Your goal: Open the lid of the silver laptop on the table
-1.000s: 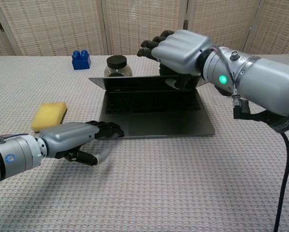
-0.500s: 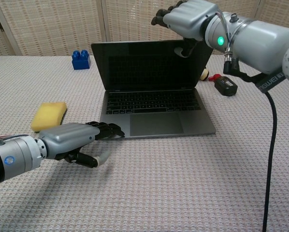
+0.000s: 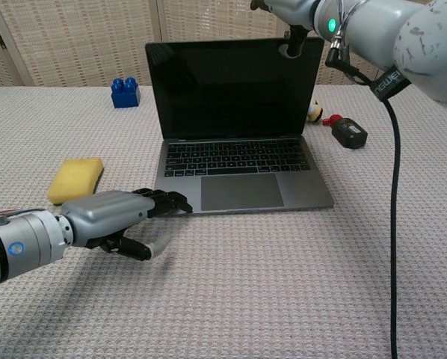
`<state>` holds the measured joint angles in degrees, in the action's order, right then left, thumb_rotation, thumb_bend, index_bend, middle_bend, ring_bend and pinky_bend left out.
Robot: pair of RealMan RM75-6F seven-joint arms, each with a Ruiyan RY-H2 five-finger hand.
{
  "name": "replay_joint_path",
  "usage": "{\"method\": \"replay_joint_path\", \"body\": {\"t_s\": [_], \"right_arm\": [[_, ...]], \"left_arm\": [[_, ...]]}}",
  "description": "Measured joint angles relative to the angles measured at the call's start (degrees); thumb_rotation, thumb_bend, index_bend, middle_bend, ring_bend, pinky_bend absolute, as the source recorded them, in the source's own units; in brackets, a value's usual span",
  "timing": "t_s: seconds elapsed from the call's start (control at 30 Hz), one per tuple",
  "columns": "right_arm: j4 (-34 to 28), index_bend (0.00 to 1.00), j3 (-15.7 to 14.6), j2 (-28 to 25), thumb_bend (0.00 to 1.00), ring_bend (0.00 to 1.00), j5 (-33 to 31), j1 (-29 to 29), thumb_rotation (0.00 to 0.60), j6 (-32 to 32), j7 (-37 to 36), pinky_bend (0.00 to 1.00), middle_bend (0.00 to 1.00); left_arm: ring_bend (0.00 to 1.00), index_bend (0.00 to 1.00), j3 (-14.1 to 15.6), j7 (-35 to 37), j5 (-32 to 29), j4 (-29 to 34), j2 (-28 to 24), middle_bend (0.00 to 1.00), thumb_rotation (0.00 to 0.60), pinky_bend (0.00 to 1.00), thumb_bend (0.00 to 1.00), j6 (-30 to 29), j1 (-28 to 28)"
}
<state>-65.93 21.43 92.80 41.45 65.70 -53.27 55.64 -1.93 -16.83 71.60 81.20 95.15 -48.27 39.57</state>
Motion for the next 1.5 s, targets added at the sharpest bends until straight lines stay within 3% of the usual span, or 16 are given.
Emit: {"method": "replay_joint_path", "body": {"t_s": [0.53,0.73,0.87,1.03,1.1,1.17,1.2,1.4,1.5], "right_arm": [[16.6,0.0,1.3,4.3,0.49,0.0,-6.6,4.9,0.6,4.7,-1.0,0.0,0.0],[16.2,0.0,1.7,3.7,0.49,0.0,-5.6,4.8,0.6,5.6,-5.2,0.0,0.0],[10.3,0.0,1.9,0.9,0.49,0.0,-3.1,3.2,0.6,4.8,-9.8,0.0,0.0],[-2.5,0.0,1.4,-5.3,0.49,0.0,0.7,-0.7,0.6,1.8,-13.4,0.0,0.0],[-8.4,0.0,0.9,-8.5,0.49,0.01,2.0,-2.8,0.6,0.3,-14.7,0.0,0.0],[-13.6,0.0,0.4,-11.5,0.49,0.02,3.3,-4.9,0.6,-1.0,-16.0,0.0,0.0],[-16.9,0.0,-0.1,-13.6,0.49,0.02,4.3,-6.5,0.6,-1.9,-16.9,0.0,0.0],[-31.4,0.0,-4.5,-24.5,0.49,0.07,12.3,-16.4,0.6,-6.8,-23.9,0.0,0.0],[-35.0,0.0,-7.6,-28.3,0.49,0.09,18.0,-21.5,0.6,-9.5,-28.5,0.0,0.0]], "left_arm": [[0.0,0.0,0.2,-0.8,-0.7,0.1,0.3,0.0,0.191,0.0,0.61,-0.1,0.2],[0.0,0.0,0.2,-0.6,-0.2,0.6,-0.2,0.0,0.191,0.0,0.61,-0.9,0.0],[0.0,0.0,0.2,0.0,1.2,1.5,-0.9,0.0,0.205,0.0,0.61,-3.0,-0.6],[0.0,0.0,0.1,1.2,2.9,3.4,-2.8,0.0,0.315,0.0,0.61,-6.0,-1.7],[0.0,0.0,-0.1,1.6,3.1,4.6,-3.9,0.0,0.4,0.0,0.61,-7.0,-2.2],[0.0,0.0,-0.3,1.9,3.2,5.8,-5.3,0.0,0.551,0.0,0.61,-7.9,-2.7],[0.0,0.0,-0.4,2.0,3.2,6.4,-5.9,0.0,0.585,0.0,0.61,-8.3,-3.0],[0.0,0.0,-1.3,2.9,3.3,9.6,-10.7,0.0,0.6,0.0,0.61,-12.1,-5.0],[0.0,0.0,-1.6,2.9,3.6,10.4,-12.8,0.0,0.6,0.0,0.61,-14.9,-6.4]]}}
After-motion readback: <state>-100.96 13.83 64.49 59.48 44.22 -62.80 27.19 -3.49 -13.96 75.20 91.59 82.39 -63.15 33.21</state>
